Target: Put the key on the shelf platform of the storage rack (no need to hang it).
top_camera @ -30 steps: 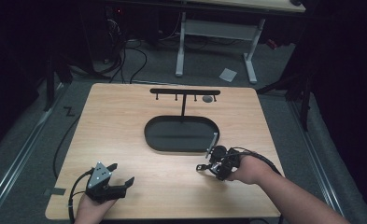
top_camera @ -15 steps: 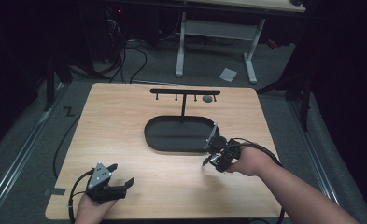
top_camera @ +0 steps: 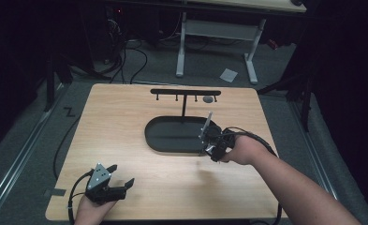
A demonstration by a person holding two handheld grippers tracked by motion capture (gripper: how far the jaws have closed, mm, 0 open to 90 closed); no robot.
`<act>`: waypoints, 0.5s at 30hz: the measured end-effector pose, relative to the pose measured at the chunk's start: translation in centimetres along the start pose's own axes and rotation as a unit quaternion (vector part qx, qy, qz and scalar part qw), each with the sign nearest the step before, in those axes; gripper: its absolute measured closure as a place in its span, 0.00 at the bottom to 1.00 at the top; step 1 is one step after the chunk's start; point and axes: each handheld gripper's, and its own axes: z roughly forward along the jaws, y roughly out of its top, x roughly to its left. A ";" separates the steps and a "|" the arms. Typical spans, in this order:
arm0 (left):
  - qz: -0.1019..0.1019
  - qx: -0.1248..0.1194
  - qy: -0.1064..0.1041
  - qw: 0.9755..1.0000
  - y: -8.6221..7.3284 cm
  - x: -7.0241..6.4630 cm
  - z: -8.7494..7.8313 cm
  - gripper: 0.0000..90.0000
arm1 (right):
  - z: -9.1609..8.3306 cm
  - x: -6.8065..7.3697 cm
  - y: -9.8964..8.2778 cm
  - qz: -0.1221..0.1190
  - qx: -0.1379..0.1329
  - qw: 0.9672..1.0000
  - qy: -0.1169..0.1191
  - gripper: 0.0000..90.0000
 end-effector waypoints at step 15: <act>-0.005 -0.004 0.001 1.000 -0.1 0.3 -0.3 0.18 | -1.3 -2.5 5.3 0.001 -0.014 1.000 -0.025 0.54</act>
